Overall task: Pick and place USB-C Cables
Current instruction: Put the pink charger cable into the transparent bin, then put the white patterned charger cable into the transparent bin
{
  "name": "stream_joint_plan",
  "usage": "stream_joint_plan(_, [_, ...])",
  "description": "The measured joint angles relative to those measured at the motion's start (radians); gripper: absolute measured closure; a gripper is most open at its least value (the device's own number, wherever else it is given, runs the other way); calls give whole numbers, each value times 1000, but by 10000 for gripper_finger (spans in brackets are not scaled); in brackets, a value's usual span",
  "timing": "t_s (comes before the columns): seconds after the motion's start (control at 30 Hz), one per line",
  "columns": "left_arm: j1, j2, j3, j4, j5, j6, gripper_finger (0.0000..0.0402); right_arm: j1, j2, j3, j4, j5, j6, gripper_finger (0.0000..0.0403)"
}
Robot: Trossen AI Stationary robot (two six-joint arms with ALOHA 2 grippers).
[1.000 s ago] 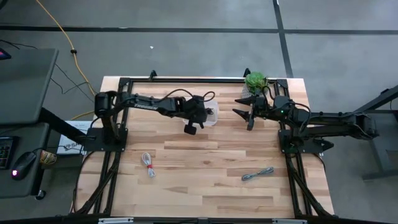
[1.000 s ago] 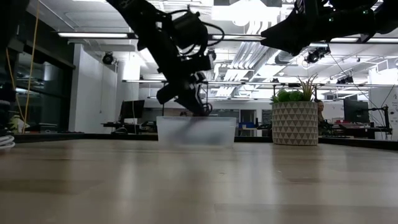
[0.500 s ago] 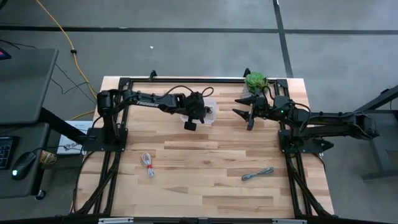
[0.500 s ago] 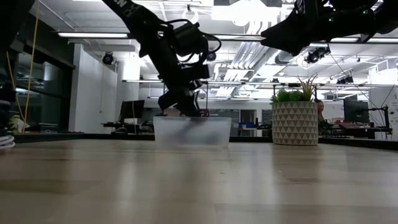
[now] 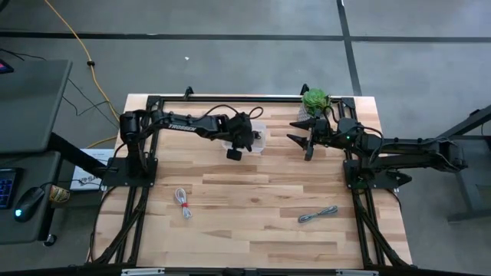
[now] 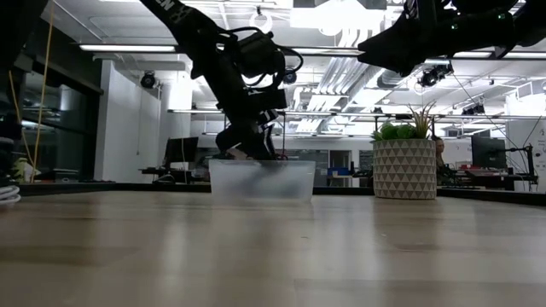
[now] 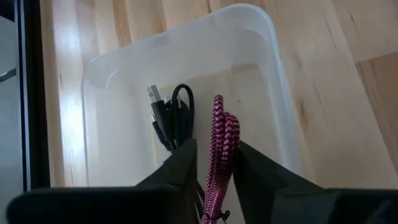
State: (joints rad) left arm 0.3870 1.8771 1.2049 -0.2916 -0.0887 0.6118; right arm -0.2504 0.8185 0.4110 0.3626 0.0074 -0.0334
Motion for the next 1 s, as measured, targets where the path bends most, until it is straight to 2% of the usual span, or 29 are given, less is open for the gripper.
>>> stream_joint_plan(0.23, [4, 0, 0, 10, -23, -59, 260, 0, 0, 0, -1, 0, 0, 199])
stream_joint_plan(0.47, [5, -2, 0, -1, -28, -85, 223, 0, 0, 0, -1, 0, 0, 199])
stream_joint_plan(0.67, [5, -18, 29, -47, -2, -113, 213, 0, 0, -1, -2, 0, 0, 199])
stream_joint_plan(0.9, [4, -21, 179, -212, -5, -111, 213, 0, 0, -1, -14, 0, 0, 199])
stream_joint_plan(1.0, [2, -40, 245, -279, 3, -177, 213, 0, 0, -1, -21, 0, 0, 199])
